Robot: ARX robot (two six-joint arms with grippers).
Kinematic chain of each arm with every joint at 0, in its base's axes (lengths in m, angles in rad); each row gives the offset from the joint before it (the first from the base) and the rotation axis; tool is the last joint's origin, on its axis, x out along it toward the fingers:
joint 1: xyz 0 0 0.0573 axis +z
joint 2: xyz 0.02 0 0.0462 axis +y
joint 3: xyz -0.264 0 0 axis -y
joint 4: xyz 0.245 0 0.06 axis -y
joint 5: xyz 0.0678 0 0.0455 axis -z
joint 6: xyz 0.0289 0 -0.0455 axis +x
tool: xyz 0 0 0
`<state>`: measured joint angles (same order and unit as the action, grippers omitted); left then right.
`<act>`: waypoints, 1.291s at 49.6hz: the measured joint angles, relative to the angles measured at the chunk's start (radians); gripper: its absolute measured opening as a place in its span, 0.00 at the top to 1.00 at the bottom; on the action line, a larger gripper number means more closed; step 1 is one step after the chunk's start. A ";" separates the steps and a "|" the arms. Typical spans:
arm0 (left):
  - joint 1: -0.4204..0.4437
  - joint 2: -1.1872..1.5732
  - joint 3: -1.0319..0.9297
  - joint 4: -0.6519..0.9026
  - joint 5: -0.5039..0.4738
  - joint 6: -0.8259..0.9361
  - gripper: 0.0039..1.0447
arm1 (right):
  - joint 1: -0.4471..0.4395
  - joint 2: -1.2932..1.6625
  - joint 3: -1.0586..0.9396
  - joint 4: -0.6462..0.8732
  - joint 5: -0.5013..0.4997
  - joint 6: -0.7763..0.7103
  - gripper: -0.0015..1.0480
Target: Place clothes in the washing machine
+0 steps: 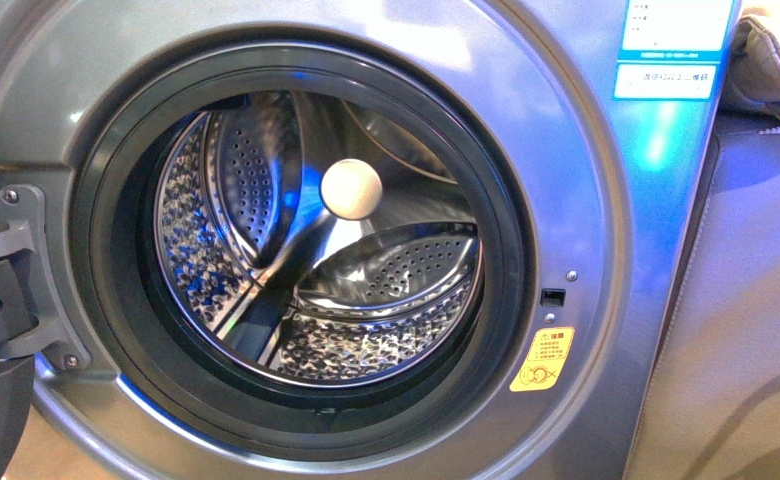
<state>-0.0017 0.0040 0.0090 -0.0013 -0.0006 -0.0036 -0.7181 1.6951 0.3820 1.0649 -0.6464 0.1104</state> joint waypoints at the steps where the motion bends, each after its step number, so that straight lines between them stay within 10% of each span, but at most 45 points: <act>1: 0.000 0.000 0.000 0.000 0.000 0.000 0.06 | 0.002 -0.034 0.000 -0.013 -0.003 0.008 0.91; 31: 0.000 0.000 0.000 0.000 0.000 0.000 0.06 | 0.248 -0.698 0.512 -0.500 0.027 0.221 0.91; 64: 0.000 0.000 0.000 0.000 0.000 0.000 0.06 | 1.067 -0.485 1.048 -0.989 0.355 0.039 0.91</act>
<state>-0.0017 0.0040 0.0090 -0.0013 -0.0006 -0.0036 0.3489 1.2102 1.4296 0.0761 -0.2916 0.1497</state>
